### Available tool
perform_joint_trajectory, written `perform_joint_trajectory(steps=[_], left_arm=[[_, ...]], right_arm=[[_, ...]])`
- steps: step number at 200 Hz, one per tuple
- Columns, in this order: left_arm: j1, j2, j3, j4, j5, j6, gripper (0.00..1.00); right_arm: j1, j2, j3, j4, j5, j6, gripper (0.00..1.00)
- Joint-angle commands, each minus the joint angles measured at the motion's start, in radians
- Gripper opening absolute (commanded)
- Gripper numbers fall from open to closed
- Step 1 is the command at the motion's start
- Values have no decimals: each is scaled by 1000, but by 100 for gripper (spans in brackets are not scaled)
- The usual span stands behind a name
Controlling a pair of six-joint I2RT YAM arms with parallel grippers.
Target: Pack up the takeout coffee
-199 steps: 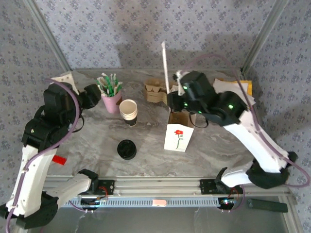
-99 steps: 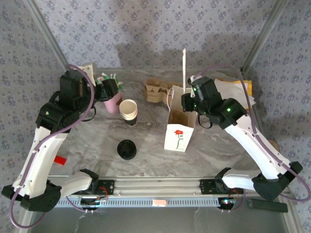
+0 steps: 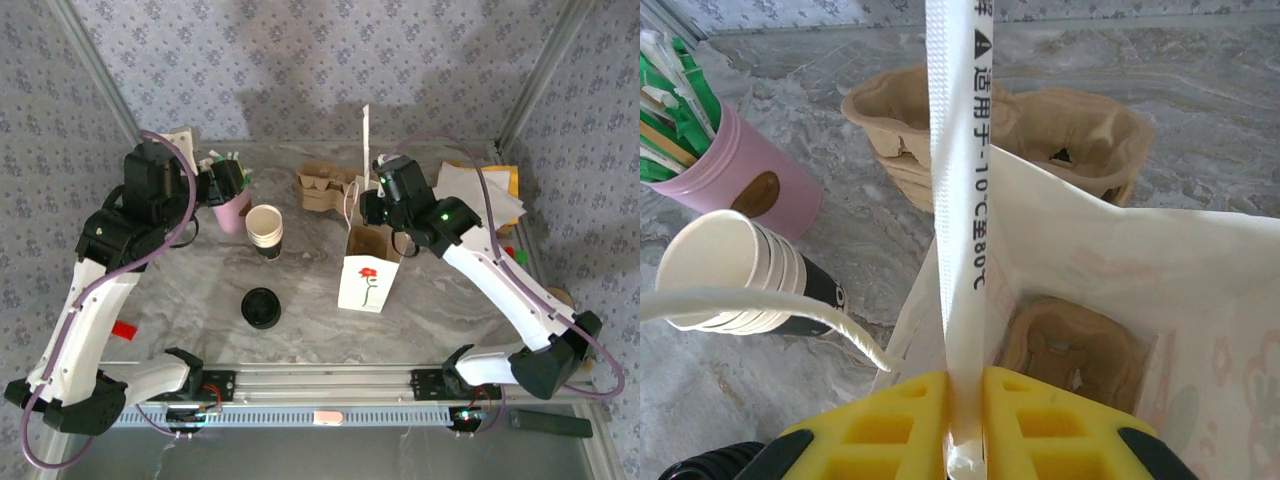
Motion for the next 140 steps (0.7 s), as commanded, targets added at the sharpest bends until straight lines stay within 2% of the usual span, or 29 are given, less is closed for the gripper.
perform_joint_trajectory(steps=[1, 30, 83, 140], left_arm=[[-8, -13, -5, 27, -26, 26, 68], [-8, -18, -6, 27, -42, 31, 68], [-7, -28, 0, 26, -69, 37, 68], [-8, -26, -2, 34, -83, 41, 69]], right_arm=[[-7, 13, -8, 19, -9, 21, 18], [-6, 15, -6, 13, -12, 21, 22], [-9, 25, -7, -9, -23, 22, 22], [-11, 32, 10, -56, -18, 3, 16]])
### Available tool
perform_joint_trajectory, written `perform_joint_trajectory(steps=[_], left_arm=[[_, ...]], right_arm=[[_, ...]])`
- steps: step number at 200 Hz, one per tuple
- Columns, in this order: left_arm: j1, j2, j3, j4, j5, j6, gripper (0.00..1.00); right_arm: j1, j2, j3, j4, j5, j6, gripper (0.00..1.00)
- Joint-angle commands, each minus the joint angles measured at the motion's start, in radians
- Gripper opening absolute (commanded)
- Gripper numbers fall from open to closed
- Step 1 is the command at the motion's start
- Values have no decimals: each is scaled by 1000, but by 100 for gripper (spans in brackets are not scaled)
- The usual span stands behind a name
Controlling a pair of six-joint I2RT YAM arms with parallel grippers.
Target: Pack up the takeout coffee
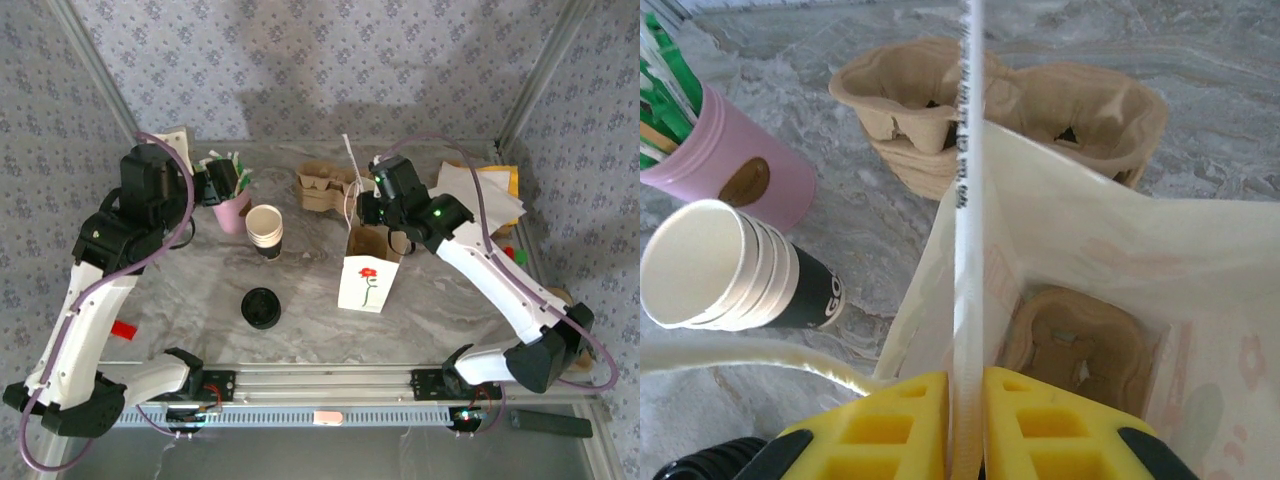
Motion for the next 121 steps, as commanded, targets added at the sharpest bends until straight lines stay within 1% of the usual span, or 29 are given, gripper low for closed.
perform_joint_trajectory(steps=[1, 34, 64, 101, 121], left_arm=[[-8, -11, 0, 34, -19, 15, 69], [-8, -3, -5, 48, -10, 11, 69], [-8, 4, -4, 51, 3, 9, 69], [-8, 4, -4, 51, 7, 4, 69], [-8, 2, -4, 48, 8, 4, 69]], right_arm=[[-6, -6, 10, -50, 4, -9, 15], [-4, -50, 38, -82, 28, -30, 13], [-6, -101, 99, -132, 50, -38, 13], [-4, -147, 217, -288, 32, -32, 13], [-4, -151, 290, -431, -37, 15, 13]])
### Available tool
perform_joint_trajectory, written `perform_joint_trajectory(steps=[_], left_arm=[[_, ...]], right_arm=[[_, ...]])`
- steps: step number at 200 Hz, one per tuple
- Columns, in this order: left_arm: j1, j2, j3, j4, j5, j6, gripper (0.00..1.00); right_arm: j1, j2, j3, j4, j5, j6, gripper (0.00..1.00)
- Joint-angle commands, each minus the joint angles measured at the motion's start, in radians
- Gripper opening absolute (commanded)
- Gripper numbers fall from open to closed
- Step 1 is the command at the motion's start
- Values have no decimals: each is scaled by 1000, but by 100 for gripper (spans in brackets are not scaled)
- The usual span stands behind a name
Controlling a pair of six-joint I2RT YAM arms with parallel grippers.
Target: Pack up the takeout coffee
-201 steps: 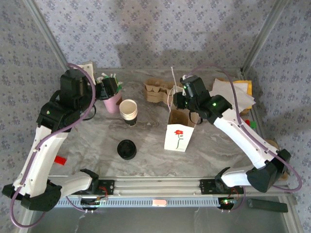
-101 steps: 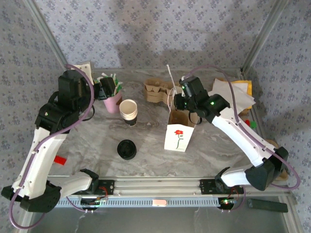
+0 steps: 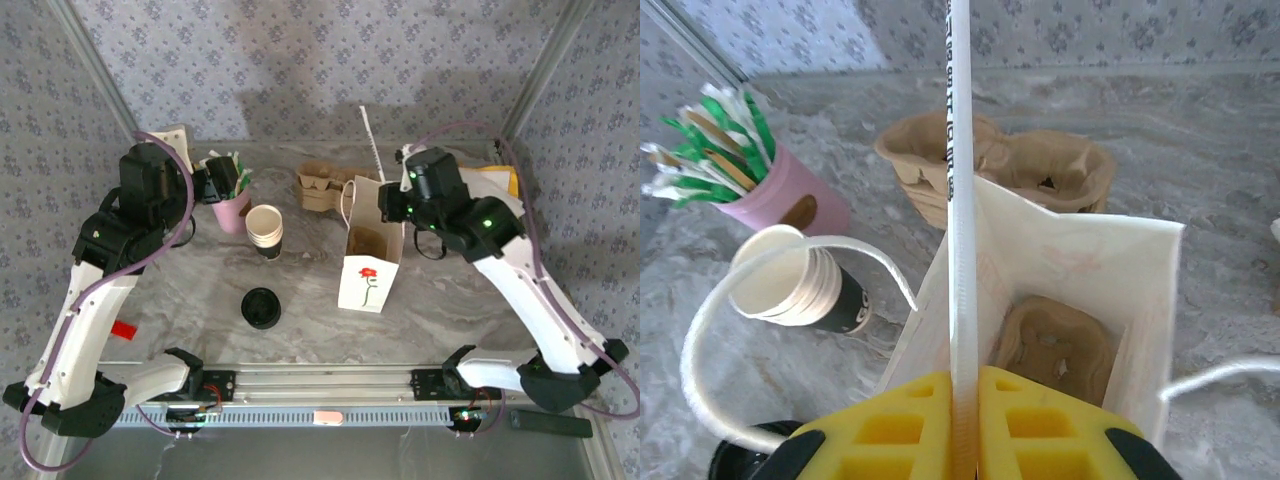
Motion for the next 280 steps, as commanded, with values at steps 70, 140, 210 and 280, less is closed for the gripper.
perform_joint_trajectory(steps=[70, 140, 210, 280], left_arm=[[-8, -9, -11, 20, 21, -1, 69], [-7, -31, -21, 19, 15, -3, 69], [-8, -47, -56, 49, 1, -6, 70], [-6, -61, -82, 83, -30, 18, 70]], right_arm=[[107, -119, 133, -477, -221, 431, 13], [132, -159, 74, -454, -348, 685, 13], [14, -103, 34, -309, -465, 765, 16], [-118, -21, 48, -233, -526, 785, 17]])
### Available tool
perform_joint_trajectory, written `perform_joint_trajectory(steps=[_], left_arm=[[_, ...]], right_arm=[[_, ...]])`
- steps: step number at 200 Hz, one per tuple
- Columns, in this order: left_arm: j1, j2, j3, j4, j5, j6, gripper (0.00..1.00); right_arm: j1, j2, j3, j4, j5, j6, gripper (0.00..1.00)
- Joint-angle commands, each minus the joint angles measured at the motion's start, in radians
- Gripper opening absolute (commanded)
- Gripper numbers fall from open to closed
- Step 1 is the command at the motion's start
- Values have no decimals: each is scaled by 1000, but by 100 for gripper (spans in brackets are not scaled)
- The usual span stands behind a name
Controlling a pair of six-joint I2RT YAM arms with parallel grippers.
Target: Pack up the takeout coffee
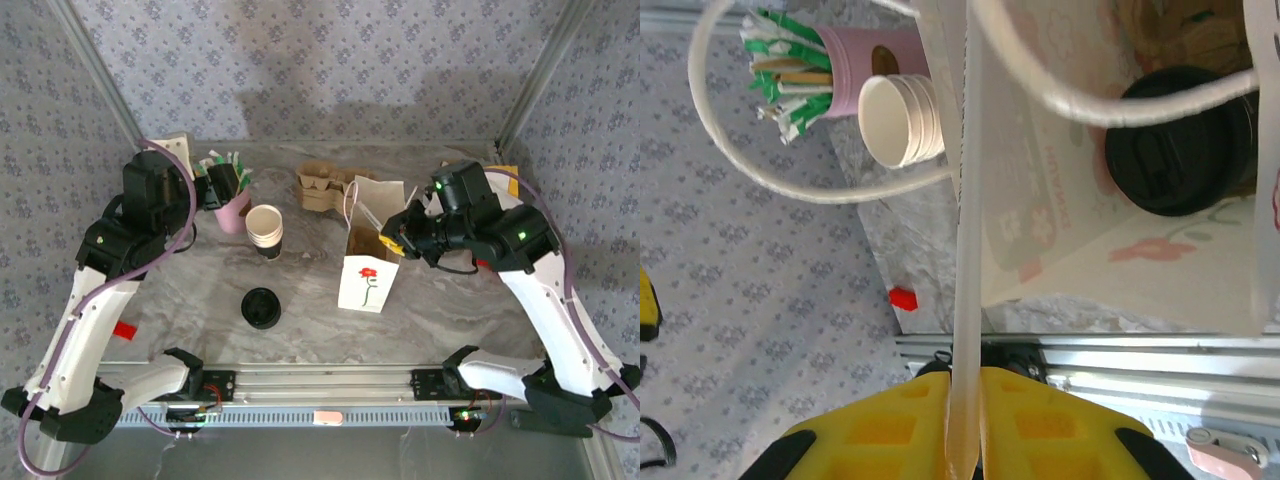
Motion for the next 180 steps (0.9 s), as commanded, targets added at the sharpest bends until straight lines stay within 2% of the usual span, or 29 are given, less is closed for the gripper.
perform_joint_trajectory(steps=[1, 88, 132, 180], left_arm=[[-6, -24, -5, 50, -26, 18, 70], [13, -50, -39, 62, -41, 40, 71], [30, -68, -50, 55, -44, 49, 71], [37, -65, -35, 40, -30, 52, 71]], right_arm=[[-32, 35, 18, 39, -39, 20, 17], [-94, 128, 11, 204, -32, 88, 25], [-108, 198, 107, 200, -26, 26, 55], [-141, 198, 193, 199, -67, -75, 58]])
